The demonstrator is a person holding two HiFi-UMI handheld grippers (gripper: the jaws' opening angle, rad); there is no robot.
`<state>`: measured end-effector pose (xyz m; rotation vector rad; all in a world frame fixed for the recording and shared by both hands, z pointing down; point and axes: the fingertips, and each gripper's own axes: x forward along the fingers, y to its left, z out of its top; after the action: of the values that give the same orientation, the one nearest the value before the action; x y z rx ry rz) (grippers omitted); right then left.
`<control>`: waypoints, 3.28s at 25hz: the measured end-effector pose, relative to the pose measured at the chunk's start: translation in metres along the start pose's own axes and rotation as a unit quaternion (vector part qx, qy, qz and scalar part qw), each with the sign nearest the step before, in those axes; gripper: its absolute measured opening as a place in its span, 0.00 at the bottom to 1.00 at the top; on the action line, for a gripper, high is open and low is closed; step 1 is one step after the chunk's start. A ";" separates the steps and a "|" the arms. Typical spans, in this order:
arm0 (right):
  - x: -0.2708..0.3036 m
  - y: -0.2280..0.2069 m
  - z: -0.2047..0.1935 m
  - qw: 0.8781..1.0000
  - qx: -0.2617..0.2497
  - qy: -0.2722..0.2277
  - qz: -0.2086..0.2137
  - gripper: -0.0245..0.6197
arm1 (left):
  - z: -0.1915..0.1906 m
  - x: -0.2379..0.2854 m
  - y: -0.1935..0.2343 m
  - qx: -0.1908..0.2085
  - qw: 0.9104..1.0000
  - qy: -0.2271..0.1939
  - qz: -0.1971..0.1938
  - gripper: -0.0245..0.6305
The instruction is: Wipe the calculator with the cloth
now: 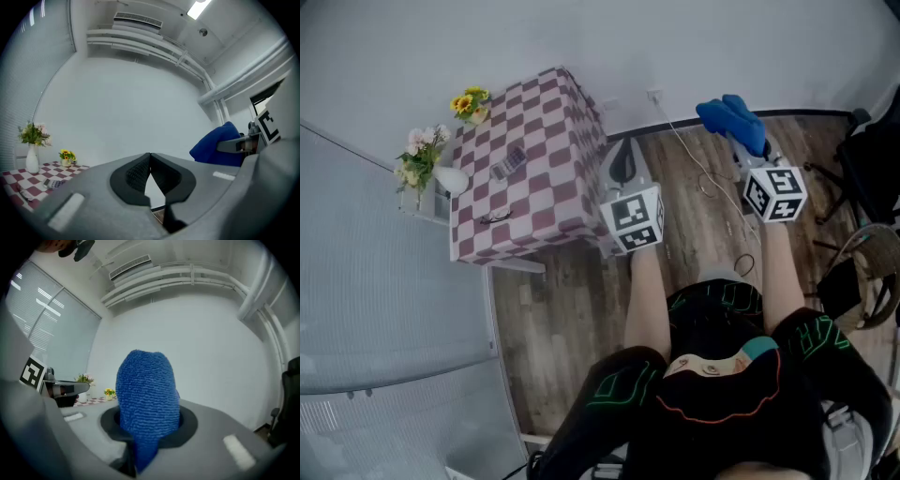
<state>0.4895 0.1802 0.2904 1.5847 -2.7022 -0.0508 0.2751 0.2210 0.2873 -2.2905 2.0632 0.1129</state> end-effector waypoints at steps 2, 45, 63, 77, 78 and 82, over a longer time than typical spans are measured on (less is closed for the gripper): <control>0.003 0.001 0.001 1.000 0.001 -0.003 -0.003 0.17 | -0.005 -0.001 0.005 0.001 1.000 0.007 0.003 0.05; 0.398 -0.103 -0.094 0.989 0.134 0.069 0.002 0.18 | -0.147 0.333 0.178 -0.013 0.985 0.155 0.075 0.05; 0.536 -0.073 -0.091 0.989 0.107 0.099 0.017 0.18 | -0.177 0.416 0.279 -0.063 0.978 0.173 0.101 0.05; 0.687 0.159 -0.088 0.959 0.060 0.137 0.241 0.18 | -0.181 0.342 0.486 -0.108 0.937 0.154 0.294 0.05; 0.692 0.177 -0.085 0.955 0.055 0.139 0.258 0.18 | -0.178 0.331 0.497 -0.111 0.933 0.149 0.310 0.05; 0.711 0.259 -0.070 0.926 0.031 0.138 0.350 0.18 | -0.161 0.280 0.540 -0.123 0.903 0.121 0.394 0.05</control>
<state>-0.0821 -0.3154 0.3622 0.4950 -2.8615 0.2433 -0.2302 -0.1277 0.4251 -1.4543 3.1414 0.1280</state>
